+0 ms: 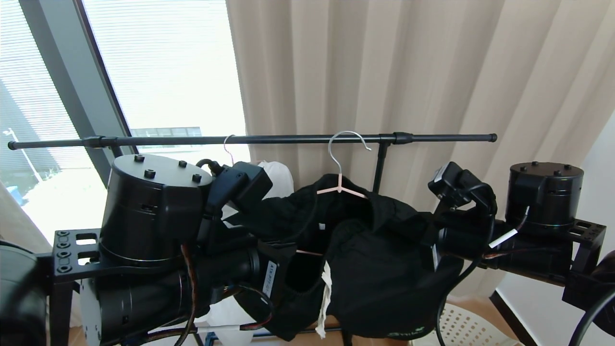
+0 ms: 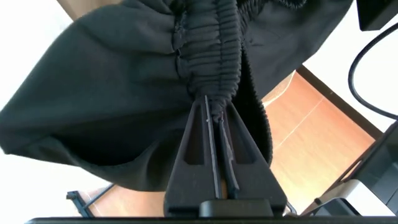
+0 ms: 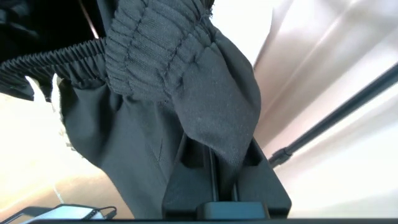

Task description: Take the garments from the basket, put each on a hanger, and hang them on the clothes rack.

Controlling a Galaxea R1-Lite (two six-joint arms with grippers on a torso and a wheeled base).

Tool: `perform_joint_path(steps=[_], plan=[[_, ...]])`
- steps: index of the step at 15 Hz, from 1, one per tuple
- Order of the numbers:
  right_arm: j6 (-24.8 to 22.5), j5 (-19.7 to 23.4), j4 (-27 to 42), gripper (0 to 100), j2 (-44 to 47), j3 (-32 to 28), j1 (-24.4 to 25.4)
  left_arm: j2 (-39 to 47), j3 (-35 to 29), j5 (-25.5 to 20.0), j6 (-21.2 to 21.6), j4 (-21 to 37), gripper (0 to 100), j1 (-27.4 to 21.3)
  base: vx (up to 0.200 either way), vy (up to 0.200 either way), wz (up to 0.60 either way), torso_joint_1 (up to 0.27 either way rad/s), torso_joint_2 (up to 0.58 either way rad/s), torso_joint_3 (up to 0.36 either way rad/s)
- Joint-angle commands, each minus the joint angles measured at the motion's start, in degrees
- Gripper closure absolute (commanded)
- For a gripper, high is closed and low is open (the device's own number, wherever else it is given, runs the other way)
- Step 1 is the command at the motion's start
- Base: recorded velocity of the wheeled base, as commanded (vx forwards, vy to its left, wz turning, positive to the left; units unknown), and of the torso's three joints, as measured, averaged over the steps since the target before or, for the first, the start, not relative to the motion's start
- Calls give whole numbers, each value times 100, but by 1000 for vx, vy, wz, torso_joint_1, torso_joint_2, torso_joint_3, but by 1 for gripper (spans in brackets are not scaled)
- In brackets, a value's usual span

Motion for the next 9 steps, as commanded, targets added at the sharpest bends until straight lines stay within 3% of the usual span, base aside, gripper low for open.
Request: perform_joint_path(steps=[1, 7, 8, 9], plan=[[-1, 95, -5, 100, -8, 17, 18, 32, -3, -12, -1, -4, 100, -87, 0, 0, 0, 0, 0, 0], [8, 394, -14, 100, -140, 131, 18, 472, -214, 14, 8, -250, 100, -139, 0, 0, 0, 0, 0, 0], [8, 535, -32, 100, -219, 166, 18, 533, -249, 14, -1, -408, 0, -139, 0, 0, 0, 0, 0, 0], [8, 622, -93, 100, -254, 201, 18, 577, -293, 23, -1, -417, 0, -131, 0, 0, 0, 0, 0, 0]])
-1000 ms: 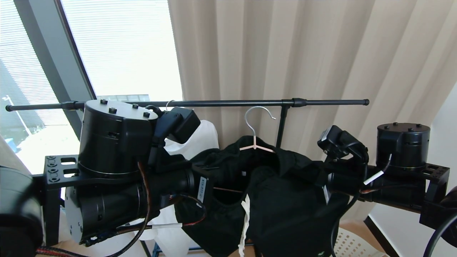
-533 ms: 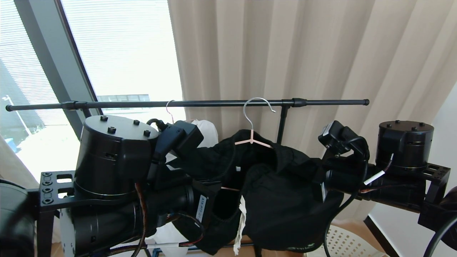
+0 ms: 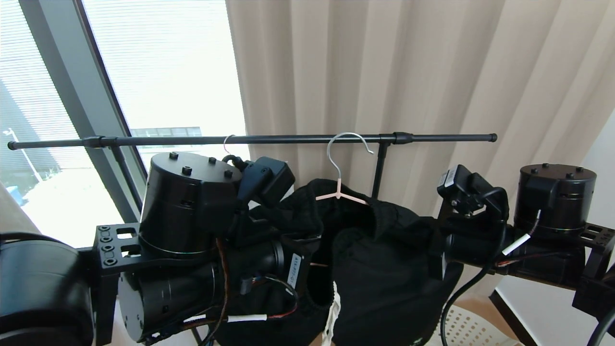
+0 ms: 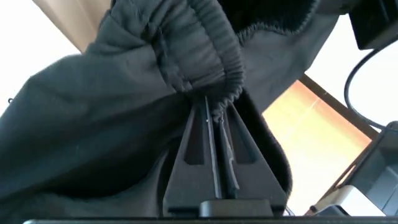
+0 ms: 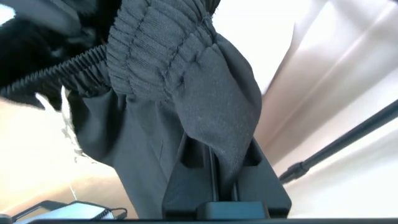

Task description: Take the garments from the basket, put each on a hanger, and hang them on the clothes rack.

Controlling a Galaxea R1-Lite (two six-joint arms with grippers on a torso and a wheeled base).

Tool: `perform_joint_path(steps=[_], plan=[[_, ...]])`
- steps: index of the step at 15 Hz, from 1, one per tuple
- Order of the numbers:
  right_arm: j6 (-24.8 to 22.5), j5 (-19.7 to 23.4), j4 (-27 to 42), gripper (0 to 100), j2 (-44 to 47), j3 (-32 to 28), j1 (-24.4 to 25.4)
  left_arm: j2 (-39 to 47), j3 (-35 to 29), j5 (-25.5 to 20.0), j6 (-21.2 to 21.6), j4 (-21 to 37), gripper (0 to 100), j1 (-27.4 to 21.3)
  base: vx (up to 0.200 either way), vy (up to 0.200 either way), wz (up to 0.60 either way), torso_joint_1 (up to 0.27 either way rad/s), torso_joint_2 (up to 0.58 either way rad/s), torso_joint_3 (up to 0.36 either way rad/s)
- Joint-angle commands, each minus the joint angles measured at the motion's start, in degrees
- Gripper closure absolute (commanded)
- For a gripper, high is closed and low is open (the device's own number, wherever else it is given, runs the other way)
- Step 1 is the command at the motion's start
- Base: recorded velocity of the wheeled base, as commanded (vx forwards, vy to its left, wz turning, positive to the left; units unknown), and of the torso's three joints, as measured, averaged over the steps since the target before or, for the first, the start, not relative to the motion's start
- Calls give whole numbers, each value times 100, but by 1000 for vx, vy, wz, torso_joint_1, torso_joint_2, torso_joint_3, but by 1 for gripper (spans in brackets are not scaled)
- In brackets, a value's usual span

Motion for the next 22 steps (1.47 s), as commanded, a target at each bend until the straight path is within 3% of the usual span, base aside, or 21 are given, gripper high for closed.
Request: perform_joint_path(steps=[1, 4, 13, 22], plan=[[-3, 47, -121, 100, -103, 92, 2, 197, -76, 15, -12, -10, 0, -2, 0, 0, 0, 0, 0, 0], [-3, 47, -323, 100, -68, 154, 2, 180, -41, 24, -12, -98, 0, -72, 0, 0, 0, 0, 0, 0], [-3, 47, -332, 100, 240, 40, -191, -945, 645, -55, 234, -89, 0, -204, 0, 0, 0, 0, 0, 0], [-12, 126, -332, 100, 248, 48, -253, -1112, 645, -73, 321, -89, 0, -169, 0, 0, 0, 0, 0, 0]])
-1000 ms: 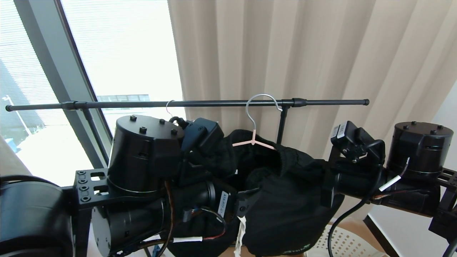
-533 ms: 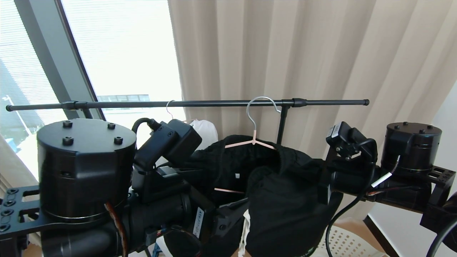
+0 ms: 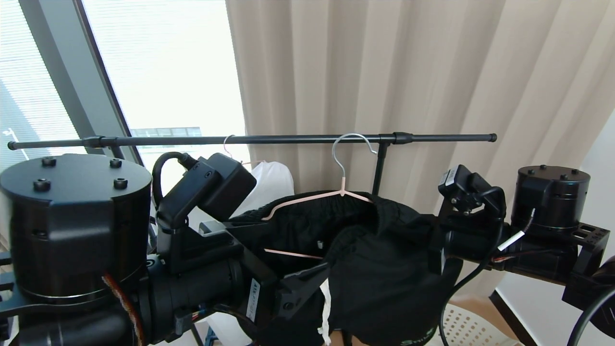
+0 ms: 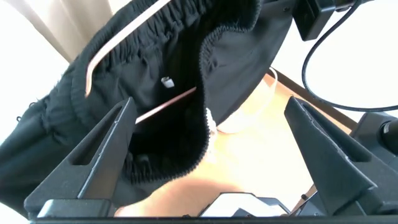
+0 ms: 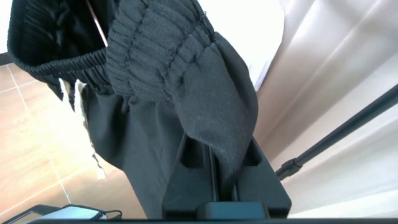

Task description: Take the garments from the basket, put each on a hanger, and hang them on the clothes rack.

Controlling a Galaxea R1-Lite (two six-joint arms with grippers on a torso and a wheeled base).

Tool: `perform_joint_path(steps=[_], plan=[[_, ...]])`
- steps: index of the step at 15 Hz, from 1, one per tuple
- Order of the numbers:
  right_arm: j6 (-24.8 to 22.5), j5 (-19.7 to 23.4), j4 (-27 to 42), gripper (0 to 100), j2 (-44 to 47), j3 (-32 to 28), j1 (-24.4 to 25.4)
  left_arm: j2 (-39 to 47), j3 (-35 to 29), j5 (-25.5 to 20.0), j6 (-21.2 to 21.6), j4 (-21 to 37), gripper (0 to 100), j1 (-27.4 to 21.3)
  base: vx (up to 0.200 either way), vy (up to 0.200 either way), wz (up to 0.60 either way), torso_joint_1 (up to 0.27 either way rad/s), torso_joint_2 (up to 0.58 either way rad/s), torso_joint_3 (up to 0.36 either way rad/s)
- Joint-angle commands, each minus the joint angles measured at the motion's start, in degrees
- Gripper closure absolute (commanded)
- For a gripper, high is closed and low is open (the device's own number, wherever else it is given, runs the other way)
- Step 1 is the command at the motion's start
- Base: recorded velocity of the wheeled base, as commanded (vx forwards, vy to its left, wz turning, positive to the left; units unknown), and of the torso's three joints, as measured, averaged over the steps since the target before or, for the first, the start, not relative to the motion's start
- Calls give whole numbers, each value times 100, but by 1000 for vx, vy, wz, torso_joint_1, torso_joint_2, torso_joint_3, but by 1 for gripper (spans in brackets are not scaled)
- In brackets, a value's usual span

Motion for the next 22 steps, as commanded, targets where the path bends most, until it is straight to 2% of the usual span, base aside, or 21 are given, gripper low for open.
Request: perform_joint_path(steps=[1, 3, 4, 5, 7, 8, 9, 10, 12, 15, 16, 17, 19, 22], plan=[[-3, 3, -3, 100, 8, 2, -19, -138, -25, 1, 86, -4, 0, 53, 0, 0, 0, 0, 0, 0], [-3, 12, -3, 100, 8, 11, -28, -402, -16, -130, 622, 5, 0, 545, 0, 0, 0, 0, 0, 0], [-3, 82, -3, 100, 8, 20, -28, -516, -25, -377, 816, 14, 0, 818, 0, 0, 0, 0, 0, 0], [-21, 267, -3, 100, -1, 37, -63, -630, -51, -834, 1062, 31, 0, 1301, 0, 0, 0, 0, 0, 0], [-47, 443, -3, 100, -9, 64, -133, -622, -42, -1950, 1950, 40, 0, 2488, 0, 0, 0, 0, 0, 0], [-47, 451, -3, 100, -9, 64, -133, -604, -25, -2337, 2231, 31, 0, 2778, 0, 0, 0, 0, 0, 0], [-47, 451, -3, 100, -18, 81, -133, -472, -25, -3145, 2837, 40, 0, 3252, 0, 0, 0, 0, 0, 0], [-47, 451, -3, 100, -27, 81, -133, -446, -34, -3672, 3066, 40, 0, 3437, 0, 0, 0, 0, 0, 0], [-47, 451, -3, 100, -44, 90, -151, -332, -60, -4314, 3479, 172, 0, 3595, 0, 0, 0, 0, 0, 0], [-56, 451, -3, 100, -62, 90, -151, -85, -192, -4376, 4674, 1016, 0, 3613, 0, 0, 0, 0, 0, 0], [-56, 451, -3, 100, -80, 90, -151, 90, -280, -4376, 5421, 1508, 0, 3718, 0, 0, 0, 0, 0, 0], [-47, 451, -3, 100, -88, 99, -151, 196, -412, -4384, 5711, 1763, 0, 3727, 0, 0, 0, 0, 0, 0], [-56, 451, -3, 100, -141, 107, -151, 354, -675, -4376, 5746, 1982, 0, 3718, 0, 0, 0, 0, 0, 0], [-91, 504, -3, 100, -185, 151, -151, 670, -974, -4340, 5729, 1982, 0, 3683, 0, 0, 0, 0, 0, 0]])
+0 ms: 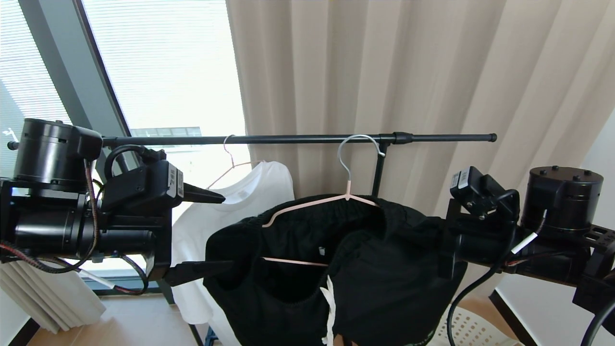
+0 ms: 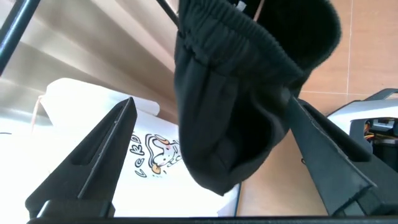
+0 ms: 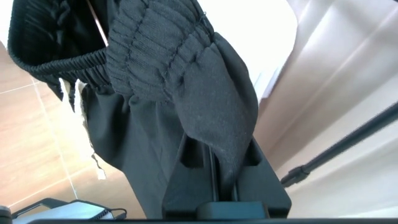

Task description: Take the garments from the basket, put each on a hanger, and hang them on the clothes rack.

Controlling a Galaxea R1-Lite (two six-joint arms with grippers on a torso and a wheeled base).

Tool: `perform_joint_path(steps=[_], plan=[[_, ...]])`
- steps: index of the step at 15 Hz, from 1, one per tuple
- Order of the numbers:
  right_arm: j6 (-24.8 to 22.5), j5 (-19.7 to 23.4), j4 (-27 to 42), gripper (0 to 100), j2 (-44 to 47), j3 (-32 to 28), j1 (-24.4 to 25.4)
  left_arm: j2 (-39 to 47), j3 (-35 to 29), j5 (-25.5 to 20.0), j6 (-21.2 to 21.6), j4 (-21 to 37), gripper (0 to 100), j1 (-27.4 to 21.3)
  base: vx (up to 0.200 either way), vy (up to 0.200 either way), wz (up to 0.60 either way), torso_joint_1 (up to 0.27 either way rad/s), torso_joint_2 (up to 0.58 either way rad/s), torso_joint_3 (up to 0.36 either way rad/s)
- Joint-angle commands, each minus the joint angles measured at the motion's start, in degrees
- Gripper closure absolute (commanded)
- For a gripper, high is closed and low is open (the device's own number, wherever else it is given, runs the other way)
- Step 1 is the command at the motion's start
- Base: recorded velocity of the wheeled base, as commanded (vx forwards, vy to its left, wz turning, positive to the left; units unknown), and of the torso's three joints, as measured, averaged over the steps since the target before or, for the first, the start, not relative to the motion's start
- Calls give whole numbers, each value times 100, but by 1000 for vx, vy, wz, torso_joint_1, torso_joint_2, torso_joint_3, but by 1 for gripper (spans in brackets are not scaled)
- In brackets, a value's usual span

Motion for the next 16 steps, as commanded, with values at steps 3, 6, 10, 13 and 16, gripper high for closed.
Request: perform_joint_path(steps=[3, 6, 10, 13, 16], plan=[[-45, 272, -3, 100, -192, 95, 3, 519, -354, 121, -19, 15, 0, -112, 0, 0, 0, 0, 0, 0], [-45, 280, 6, 100, -280, 104, 3, 660, -406, 279, -63, 6, 0, -297, 0, 0, 0, 0, 0, 0], [-45, 368, 6, 100, -342, 148, 12, 774, -732, 630, -617, 6, 0, -596, 0, 0, 0, 0, 0, 0], [-45, 377, -3, 100, -394, 192, 20, 809, -863, 639, -1118, -11, 0, -886, 0, 0, 0, 0, 0, 0], [-45, 386, -3, 100, -421, 209, 38, 871, -872, 622, -1153, -29, 0, -1009, 0, 0, 0, 0, 0, 0]])
